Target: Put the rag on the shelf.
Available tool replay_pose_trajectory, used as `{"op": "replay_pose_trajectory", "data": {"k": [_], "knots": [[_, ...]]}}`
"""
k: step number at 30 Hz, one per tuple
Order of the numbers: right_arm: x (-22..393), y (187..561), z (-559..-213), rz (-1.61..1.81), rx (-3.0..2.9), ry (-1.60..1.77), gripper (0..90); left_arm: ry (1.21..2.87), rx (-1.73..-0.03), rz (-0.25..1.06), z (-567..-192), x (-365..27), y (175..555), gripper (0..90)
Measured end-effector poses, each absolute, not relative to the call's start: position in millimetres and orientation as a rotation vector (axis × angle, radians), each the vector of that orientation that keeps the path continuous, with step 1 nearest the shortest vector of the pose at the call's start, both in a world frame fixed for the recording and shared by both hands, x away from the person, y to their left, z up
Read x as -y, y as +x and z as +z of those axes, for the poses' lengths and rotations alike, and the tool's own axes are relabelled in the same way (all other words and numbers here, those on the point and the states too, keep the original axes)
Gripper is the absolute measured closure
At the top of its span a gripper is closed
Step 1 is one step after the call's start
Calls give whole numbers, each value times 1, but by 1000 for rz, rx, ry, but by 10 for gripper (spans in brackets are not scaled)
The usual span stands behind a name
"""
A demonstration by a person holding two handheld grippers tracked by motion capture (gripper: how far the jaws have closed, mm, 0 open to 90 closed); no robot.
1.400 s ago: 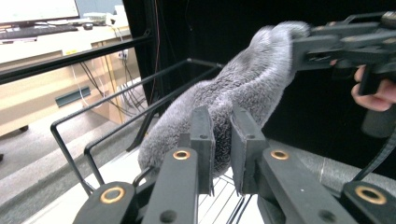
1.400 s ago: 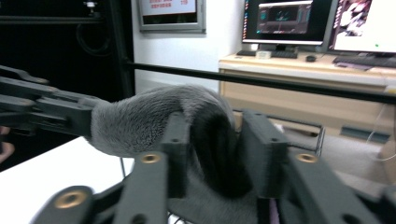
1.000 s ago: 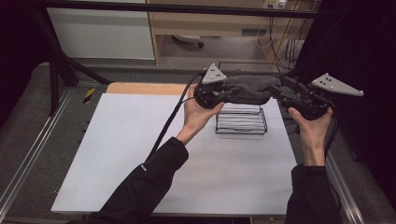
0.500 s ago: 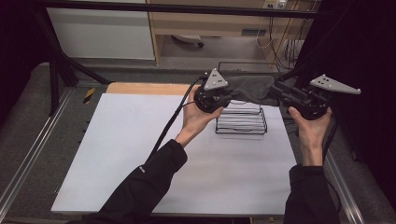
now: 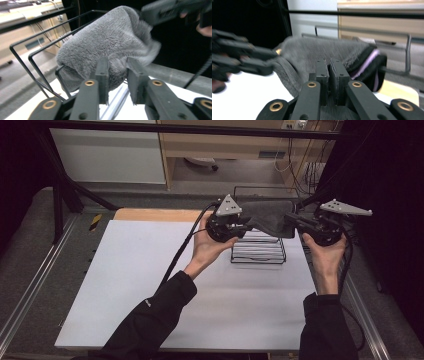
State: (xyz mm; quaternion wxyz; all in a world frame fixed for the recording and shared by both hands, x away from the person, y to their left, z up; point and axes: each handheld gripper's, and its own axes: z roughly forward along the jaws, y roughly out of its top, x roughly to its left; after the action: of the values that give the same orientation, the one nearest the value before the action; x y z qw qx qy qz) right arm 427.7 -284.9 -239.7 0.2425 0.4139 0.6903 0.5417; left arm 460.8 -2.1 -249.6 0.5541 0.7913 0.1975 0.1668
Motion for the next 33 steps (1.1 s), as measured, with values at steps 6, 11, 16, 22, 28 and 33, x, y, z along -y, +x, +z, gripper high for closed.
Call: {"op": "replay_pose_trajectory", "data": {"k": [6, 11, 16, 22, 28, 33], "knots": [[290, 429, -258, 1425, -1906, 1170, 820, 1831, -497, 346, -236, -7, 458, 690], [291, 433, -269, 1398, -1891, 1186, 772, 1930, -563, 330, -254, 6, 465, 791], [292, 436, -279, 1400, -1858, 1186, 735, 1959, -623, 328, -272, 17, 476, 881], [293, 432, -280, 1408, -1849, 1162, 660, 1952, -633, 328, -273, 14, 478, 898], [290, 420, -271, 1430, -1839, 1136, 483, 1932, -616, 315, -266, -1, 470, 867], [285, 413, -260, 1426, -1836, 1114, 337, 1927, -622, 316, -259, -20, 464, 777]]}}
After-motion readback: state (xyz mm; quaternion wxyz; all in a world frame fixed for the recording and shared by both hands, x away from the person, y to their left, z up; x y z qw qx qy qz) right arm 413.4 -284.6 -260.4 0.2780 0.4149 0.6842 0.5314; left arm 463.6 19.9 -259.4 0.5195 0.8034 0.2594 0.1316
